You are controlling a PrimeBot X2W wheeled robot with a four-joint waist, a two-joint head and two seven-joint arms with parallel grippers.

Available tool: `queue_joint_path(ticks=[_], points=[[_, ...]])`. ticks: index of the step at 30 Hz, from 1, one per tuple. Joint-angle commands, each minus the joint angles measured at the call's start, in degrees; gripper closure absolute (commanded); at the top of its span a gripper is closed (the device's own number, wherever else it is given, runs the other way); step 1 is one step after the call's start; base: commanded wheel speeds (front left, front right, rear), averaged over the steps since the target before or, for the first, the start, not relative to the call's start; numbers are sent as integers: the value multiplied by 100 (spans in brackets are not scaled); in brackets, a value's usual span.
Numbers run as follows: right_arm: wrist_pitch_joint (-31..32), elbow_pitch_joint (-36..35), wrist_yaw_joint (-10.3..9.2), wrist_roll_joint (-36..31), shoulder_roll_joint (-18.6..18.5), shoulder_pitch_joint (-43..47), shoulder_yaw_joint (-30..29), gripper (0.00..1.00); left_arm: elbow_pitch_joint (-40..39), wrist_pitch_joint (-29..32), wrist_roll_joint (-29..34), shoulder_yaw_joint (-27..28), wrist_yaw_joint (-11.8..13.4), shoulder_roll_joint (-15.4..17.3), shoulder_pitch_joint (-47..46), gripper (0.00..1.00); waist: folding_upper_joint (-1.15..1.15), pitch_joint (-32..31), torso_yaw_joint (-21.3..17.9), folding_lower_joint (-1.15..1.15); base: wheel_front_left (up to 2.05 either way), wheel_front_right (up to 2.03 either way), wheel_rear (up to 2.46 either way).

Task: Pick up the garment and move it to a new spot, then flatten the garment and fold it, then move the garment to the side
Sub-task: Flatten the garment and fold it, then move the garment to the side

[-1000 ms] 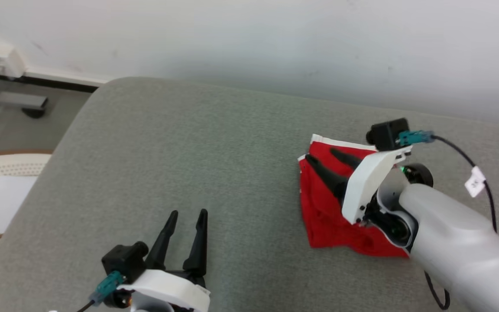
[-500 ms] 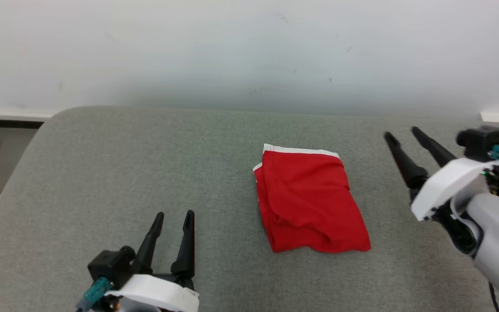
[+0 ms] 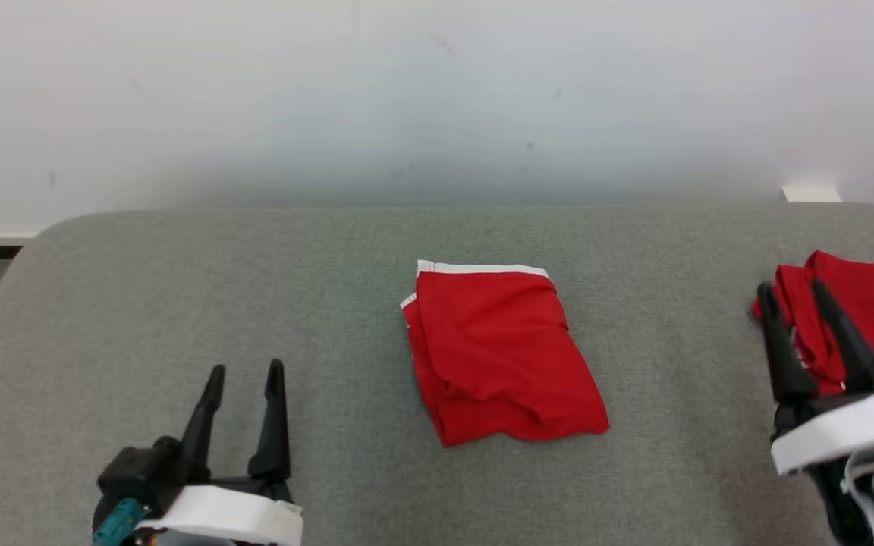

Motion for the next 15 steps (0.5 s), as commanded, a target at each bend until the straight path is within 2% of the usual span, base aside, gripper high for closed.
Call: queue_joint_path(ticks=[1,7,15], points=[[-14,-240,-1,-203,95,270,-170,0,-31,3,151,90,-7,22,81,0,0,-7,-88,0,0,0,0],[-14,-1191,-1,-935,581,1282,-674,0,-78,3,301,398,-68,21,215,0,0,-3,-267,0,0,0,0],[-15,-1565,-1,-1231,977,1859,-832,0,-51,3,441,461,-109,22,368,0,0,83,-368,0,0,0,0]])
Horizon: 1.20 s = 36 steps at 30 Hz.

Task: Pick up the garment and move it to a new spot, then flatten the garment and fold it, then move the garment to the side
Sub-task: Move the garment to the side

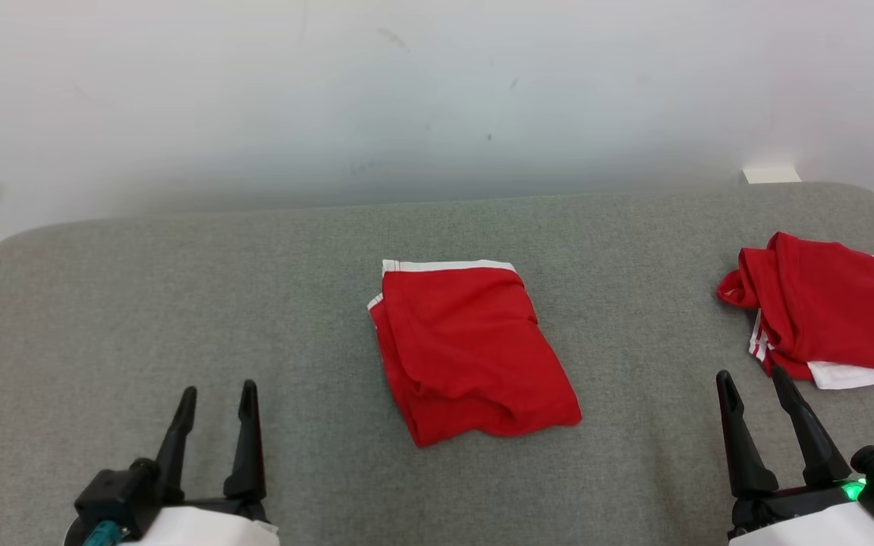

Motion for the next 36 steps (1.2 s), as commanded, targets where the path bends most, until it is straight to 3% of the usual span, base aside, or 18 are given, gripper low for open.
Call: queue_joint_path(ticks=[1,12,16,29,36], points=[[-13,-57,0,31,58,53,-52,0,-6,3,84,16,37,23,93,0,0,18,-3,0,0,0,0],[-14,17,-1,-7,118,-27,-38,0,-3,3,51,-26,87,22,34,0,0,31,36,0,0,0,0],[-14,282,0,125,42,-217,216,0,-27,3,31,-68,99,23,-33,0,0,94,82,0,0,0,0],[601,2422,-1,1218,-139,-2614,1495,0,-21,3,-93,-419,118,24,-496,0,0,664,708,0,0,0,0],[1455,3569,-1,1818,-143,-3584,2009,0,28,3,-159,-490,138,23,-655,0,0,800,1142,0,0,0,0]])
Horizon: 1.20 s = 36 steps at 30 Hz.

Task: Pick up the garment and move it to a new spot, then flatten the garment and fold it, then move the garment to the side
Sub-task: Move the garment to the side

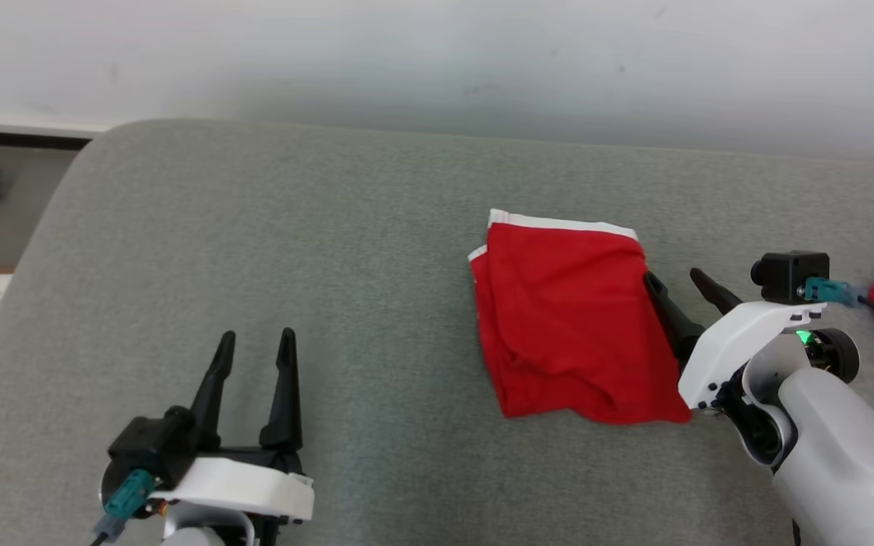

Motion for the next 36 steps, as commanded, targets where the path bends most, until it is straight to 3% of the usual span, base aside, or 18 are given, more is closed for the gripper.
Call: queue_joint_path(ticks=[1,8,12,13,14,15,16,26,36], points=[[112,122,-1,56,-40,-106,36,0,15,3,-43,1,16,23,-43,0,0,74,149,0,0,0,0],[1243,1189,0,600,68,-426,174,0,62,3,-161,-137,53,23,-23,0,0,109,440,0,0,0,0],[1637,1318,0,781,172,-332,377,0,52,3,-188,-178,83,23,38,0,0,92,508,0,0,0,0],[1659,1267,0,831,173,-305,419,15,52,3,-185,-180,97,23,45,0,0,87,512,0,0,0,0],[1651,1209,0,900,171,-273,460,54,57,3,-181,-184,103,23,51,0,0,76,510,0,0,0,0],[1633,1175,0,954,163,-251,489,66,63,3,-174,-184,108,23,56,0,0,63,505,0,0,0,0],[1611,1139,0,996,152,-242,526,100,66,3,-162,-185,106,23,58,0,0,47,496,0,0,0,0],[926,1017,0,1161,-28,-433,825,100,148,3,24,-216,-52,22,74,0,0,-264,167,0,0,0,0],[623,781,0,1309,-267,-494,1310,100,257,3,117,-539,-233,22,8,0,0,-654,-828,0,0,0,0]])
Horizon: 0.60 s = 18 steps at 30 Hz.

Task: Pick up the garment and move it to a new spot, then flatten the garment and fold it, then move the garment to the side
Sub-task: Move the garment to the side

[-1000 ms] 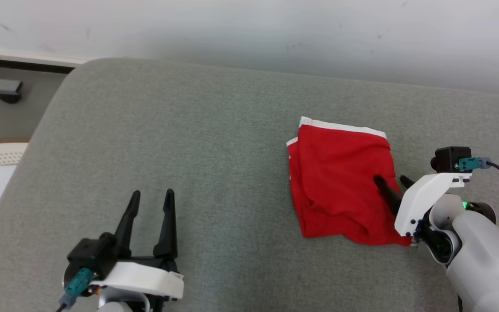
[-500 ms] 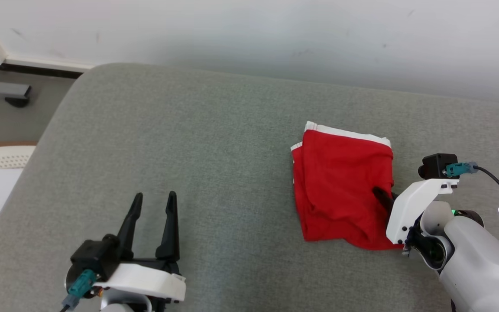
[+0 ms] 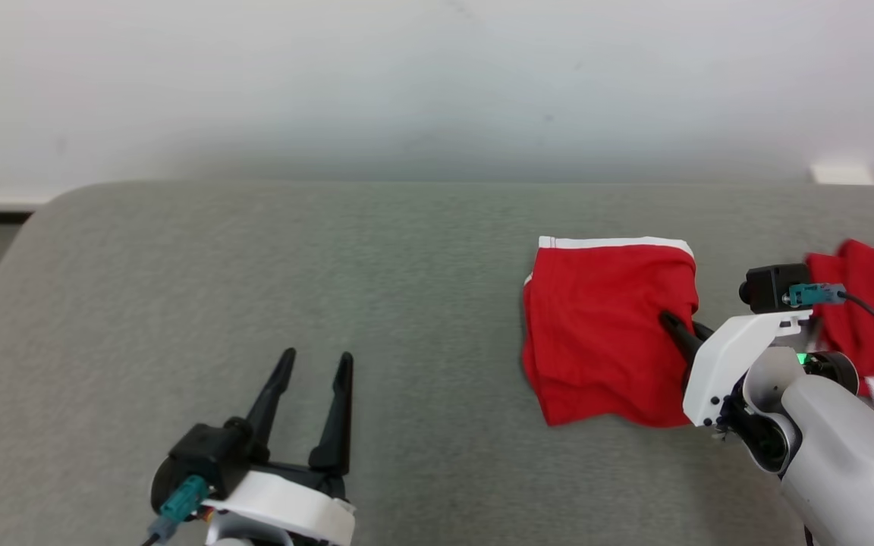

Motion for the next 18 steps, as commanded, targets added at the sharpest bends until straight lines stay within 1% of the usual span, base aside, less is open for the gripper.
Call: queue_joint_path(ticks=[1,8,11,14,18], points=[[-53,-61,1,67,-92,-83,59,100,19,3,49,-42,-11,22,-17,0,0,-149,-436,0,0,0,0],[-205,-221,1,171,-285,-122,329,100,73,3,-56,-463,-50,22,-81,0,0,-179,-1239,0,0,0,0],[-310,-271,1,238,-339,-151,399,100,104,3,-90,-643,-53,24,-147,0,0,-112,-1487,0,0,0,0],[-480,-332,1,314,-406,-234,454,100,123,3,-93,-786,-53,24,-250,0,0,7,-1629,0,0,0,0],[-698,-437,1,378,-492,-379,558,100,158,3,-40,-935,-67,26,-434,0,0,267,-1620,0,0,0,0]])
